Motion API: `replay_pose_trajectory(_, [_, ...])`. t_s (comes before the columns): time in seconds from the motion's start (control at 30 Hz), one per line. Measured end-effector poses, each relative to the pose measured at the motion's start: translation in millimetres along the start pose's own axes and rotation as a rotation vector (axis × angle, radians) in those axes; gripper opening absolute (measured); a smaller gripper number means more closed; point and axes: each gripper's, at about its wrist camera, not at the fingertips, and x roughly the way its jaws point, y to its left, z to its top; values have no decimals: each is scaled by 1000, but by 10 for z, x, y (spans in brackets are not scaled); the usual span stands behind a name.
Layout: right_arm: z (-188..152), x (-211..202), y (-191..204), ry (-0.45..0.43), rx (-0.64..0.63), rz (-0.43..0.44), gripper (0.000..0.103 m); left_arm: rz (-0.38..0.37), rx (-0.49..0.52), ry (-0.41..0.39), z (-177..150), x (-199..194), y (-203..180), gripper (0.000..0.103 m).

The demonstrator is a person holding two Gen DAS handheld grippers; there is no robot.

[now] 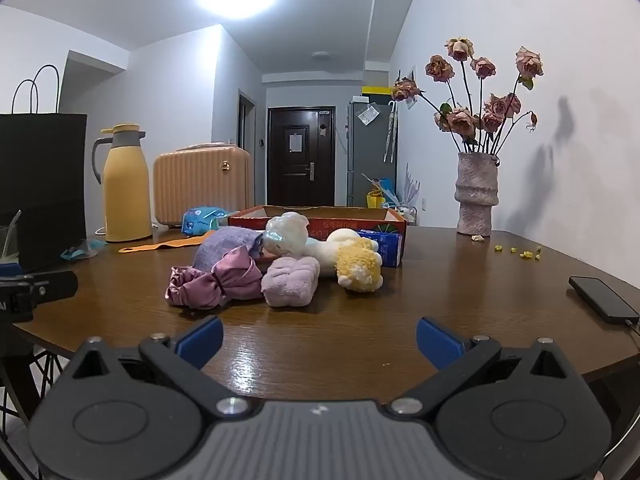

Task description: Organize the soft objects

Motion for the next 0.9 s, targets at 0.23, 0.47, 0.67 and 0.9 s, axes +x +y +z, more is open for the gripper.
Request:
replay_pose_trajectory(0.23, [-2,12,7,-1,-10,-8,103,1,-6,1,5,-12,8,103])
replay_pose_trajectory(0.47, [-21,20,11,2,-10,-6,103,-1,-2,3,13,-12,13,103])
replay_pose_trajectory(0.67, [0,7,10,4,-10,-4,103,-2,-2,3,34,28,-26,103])
replay_pose_trajectory(0.9, [2,8,12,4,-11,-5,103,-2,-1,4,40,26,-28,103])
